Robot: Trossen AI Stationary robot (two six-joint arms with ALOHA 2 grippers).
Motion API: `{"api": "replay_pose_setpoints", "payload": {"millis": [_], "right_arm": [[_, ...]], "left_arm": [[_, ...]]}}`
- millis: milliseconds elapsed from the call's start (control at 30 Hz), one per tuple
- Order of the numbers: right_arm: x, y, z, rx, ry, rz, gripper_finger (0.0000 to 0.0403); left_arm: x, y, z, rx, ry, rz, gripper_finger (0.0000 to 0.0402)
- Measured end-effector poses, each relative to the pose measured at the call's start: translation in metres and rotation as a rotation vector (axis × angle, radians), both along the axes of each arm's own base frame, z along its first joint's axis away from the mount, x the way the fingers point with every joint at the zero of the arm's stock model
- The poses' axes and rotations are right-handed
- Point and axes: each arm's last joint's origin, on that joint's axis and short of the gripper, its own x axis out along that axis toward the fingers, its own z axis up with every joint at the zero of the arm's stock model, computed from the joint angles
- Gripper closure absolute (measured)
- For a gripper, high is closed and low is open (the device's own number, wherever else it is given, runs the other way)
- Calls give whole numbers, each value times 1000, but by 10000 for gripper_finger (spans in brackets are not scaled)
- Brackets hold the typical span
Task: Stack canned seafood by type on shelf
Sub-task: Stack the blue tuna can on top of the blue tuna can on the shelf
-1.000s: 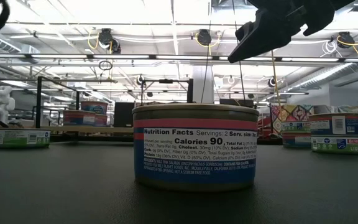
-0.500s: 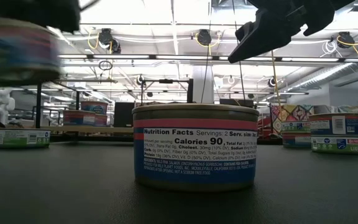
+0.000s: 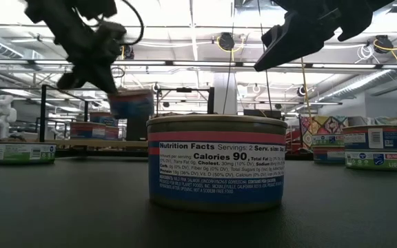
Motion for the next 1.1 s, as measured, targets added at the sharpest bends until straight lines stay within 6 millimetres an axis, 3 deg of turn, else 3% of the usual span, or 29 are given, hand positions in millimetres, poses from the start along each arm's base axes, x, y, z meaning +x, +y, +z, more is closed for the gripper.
{"api": "replay_pose_setpoints", "payload": {"millis": [167,400,800,1100], "right_arm": [[0,0,0,0,0,0,376],[0,0,0,0,1,0,376],[-1,0,-1,-3,10,4,376],[-1,0,-1,-4,10,4,376]], "left_arm": [[-1,38,-2,53,-27,159,402],[-18,72,-2,67,-29,278,402],[-68,84,11,57,-20,378,401],[-79,90,17,84,-61,427,401]]}}
